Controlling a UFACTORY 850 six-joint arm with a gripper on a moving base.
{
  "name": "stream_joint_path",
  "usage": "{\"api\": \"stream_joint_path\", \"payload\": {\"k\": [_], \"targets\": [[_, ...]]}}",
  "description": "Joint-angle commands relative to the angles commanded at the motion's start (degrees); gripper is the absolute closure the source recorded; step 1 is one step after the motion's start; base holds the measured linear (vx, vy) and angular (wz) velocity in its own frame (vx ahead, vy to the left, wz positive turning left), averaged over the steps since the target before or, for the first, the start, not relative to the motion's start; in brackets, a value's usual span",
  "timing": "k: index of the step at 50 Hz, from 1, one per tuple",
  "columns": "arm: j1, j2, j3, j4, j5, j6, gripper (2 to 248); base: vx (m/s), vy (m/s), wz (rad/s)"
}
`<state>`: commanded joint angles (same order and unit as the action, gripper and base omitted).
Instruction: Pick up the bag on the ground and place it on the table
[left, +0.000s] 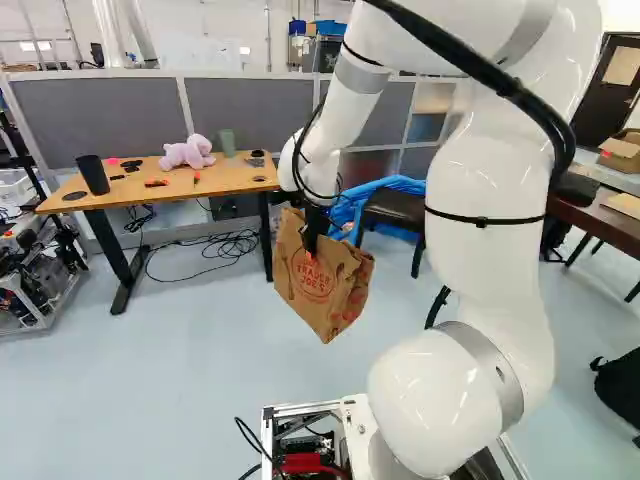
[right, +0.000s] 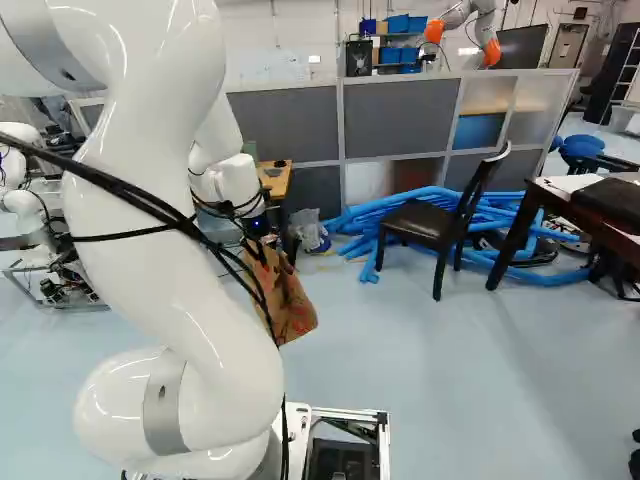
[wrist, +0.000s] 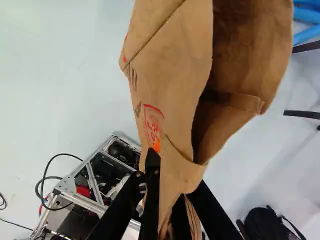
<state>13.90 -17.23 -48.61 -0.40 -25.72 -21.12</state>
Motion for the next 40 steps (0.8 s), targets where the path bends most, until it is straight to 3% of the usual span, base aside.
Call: {"api": "stream_joint_path", "payload": {"k": [40], "targets": [[-1.06, 8.66, 1.67, 0.00, -5.66, 0.00, 229, 0.000, 0.000, 0.000]]}}
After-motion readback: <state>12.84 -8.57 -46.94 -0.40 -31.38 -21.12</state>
